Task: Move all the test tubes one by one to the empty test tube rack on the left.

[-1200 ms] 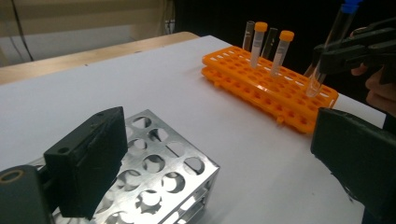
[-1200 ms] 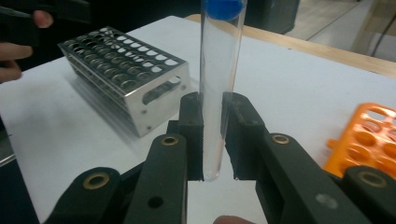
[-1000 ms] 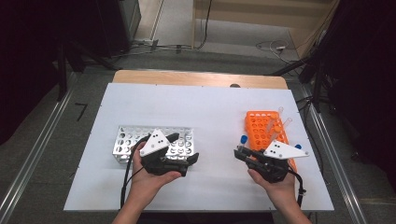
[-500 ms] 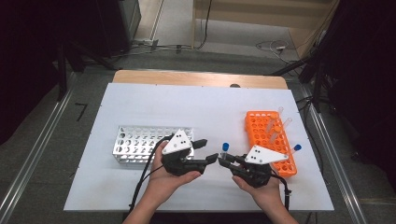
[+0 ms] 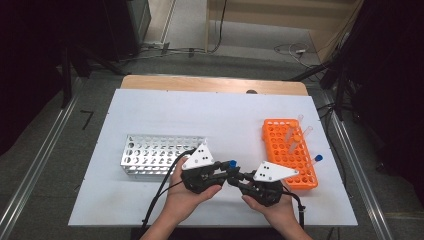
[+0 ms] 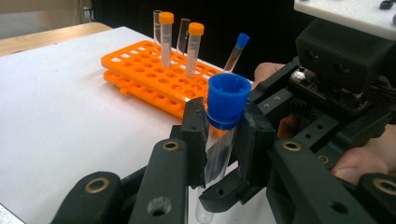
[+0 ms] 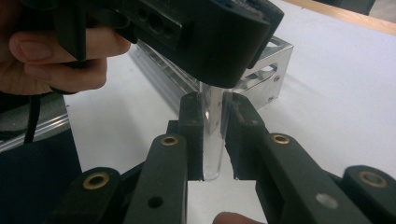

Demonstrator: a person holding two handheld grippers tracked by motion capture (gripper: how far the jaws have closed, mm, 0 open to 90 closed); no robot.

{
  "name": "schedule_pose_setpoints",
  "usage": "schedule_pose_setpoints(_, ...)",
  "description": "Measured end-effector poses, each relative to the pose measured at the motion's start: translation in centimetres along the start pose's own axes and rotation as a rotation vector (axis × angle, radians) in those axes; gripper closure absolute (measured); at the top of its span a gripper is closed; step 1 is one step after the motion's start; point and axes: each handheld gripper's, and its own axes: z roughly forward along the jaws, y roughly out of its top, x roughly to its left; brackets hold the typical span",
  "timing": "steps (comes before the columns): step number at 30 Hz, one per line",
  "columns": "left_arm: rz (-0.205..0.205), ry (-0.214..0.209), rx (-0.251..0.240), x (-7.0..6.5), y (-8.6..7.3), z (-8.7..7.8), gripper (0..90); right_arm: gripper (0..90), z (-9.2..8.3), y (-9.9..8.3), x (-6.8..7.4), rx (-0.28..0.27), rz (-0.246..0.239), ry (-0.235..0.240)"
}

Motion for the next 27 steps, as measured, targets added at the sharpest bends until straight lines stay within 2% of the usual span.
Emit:
schedule_pose_setpoints(6,0.023,0.013,-0.001,0.0,0.0,-0.1,77.6,75.4,0.0,-0.1,-0.1,-0.002,0.012,0.005)
schedule_pose_setpoints(8,0.013,0.013,-0.005,0.1,0.1,-0.1,77.8,69.7,-0.1,-0.1,-0.2,-0.014,0.012,0.011)
schedule_pose_setpoints(9,0.013,0.027,-0.005,0.1,0.1,-0.2,77.8,69.7,-0.1,-0.1,-0.2,-0.014,0.012,0.011)
schedule_pose_setpoints(10,-0.002,0.040,-0.013,0.5,0.2,-0.5,77.8,58.1,-0.5,-0.1,-0.4,-0.026,0.022,0.018)
schedule_pose_setpoints(13,-0.013,0.048,-0.020,0.8,0.2,-0.8,77.8,46.0,-1.5,-0.2,-0.9,-0.054,0.039,0.008)
schedule_pose_setpoints(15,-0.014,0.056,-0.028,1.1,0.4,-1.1,77.8,40.5,-2.2,-0.3,-1.3,-0.073,0.040,0.011)
schedule_pose_setpoints(16,-0.010,0.062,-0.028,1.2,0.4,-1.3,77.8,40.5,-2.2,-0.3,-1.3,-0.073,0.040,0.011)
schedule_pose_setpoints(17,-0.011,0.070,-0.031,1.3,0.5,-1.5,77.8,31.8,-2.9,-0.4,-1.6,-0.078,0.041,0.007)
schedule_pose_setpoints(18,-0.008,0.077,-0.030,1.4,0.6,-1.6,77.8,31.8,-2.9,-0.4,-1.6,-0.078,0.041,0.007)
schedule_pose_setpoints(20,-0.004,0.090,-0.030,1.7,0.7,-1.9,77.8,26.2,-3.7,-0.7,-1.8,-0.084,0.041,0.006)
schedule_pose_setpoints(24,-0.010,0.117,-0.040,2.7,1.2,-2.7,77.8,5.7,-4.9,-1.0,-2.4,-0.071,0.058,-0.029)
schedule_pose_setpoints(27,-0.008,0.135,-0.045,3.4,1.8,-3.1,77.8,0.0,-5.9,-1.3,-2.9,-0.078,0.068,-0.025)
